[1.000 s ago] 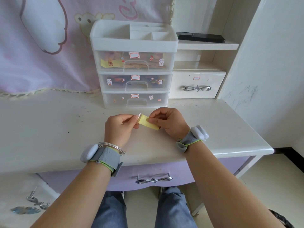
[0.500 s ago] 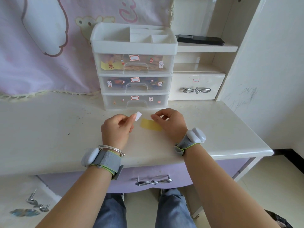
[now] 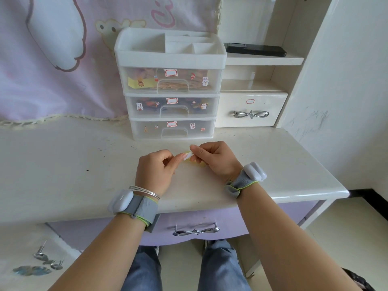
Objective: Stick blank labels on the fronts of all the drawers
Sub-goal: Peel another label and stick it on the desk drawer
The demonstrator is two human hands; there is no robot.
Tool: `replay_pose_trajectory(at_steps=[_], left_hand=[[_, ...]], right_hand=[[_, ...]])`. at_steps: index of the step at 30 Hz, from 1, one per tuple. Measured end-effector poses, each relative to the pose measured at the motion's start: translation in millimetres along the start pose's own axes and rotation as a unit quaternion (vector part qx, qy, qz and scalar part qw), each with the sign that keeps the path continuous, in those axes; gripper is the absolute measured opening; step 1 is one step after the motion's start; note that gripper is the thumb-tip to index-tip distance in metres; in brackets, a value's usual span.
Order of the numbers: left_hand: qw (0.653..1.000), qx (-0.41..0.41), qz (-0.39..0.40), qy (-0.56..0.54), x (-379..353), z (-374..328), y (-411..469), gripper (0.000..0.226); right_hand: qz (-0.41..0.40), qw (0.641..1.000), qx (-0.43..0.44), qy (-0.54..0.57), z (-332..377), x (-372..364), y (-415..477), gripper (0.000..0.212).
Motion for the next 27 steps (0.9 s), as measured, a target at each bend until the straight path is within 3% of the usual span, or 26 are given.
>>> replay_pose_trajectory(at_steps=[6,12,19,22,27], left_hand=[[1.000,-0.013,-0.009,0.008,-1,1,1,0.046],[0.998,0.017,-0.033,-0.056,8,3,-4,0.048],[0.997,-0.059,-0.018,0.055,3,-8,-17,0.049],[0.986,-0.095,-0.033,0.134,0,-15,-23,0.048],[0.975,-0.125,-0.057,0.175,-2,-18,-25,0.048]], right_hand=[[-0.010,1.000,0.002,0.016,2,2,0,0.021],[-0.138,0.989,0.022,0.042,4,23,-6,0.022],[-0.053,0.998,0.015,0.008,4,8,-17,0.035],[-0.035,0.999,-0.003,-0.016,3,6,-17,0.036],[-0.019,0.999,-0.011,-0.039,3,3,-18,0.034]])
Point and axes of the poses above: each hand's wrist, its own y-axis towards the middle knuckle, its own x-axis out of the back of the hand, z = x × y, the point moved 5 cm from there along y, towards the middle knuckle, and after that the axes turned 9 degrees about y, right-handed, at the moved point
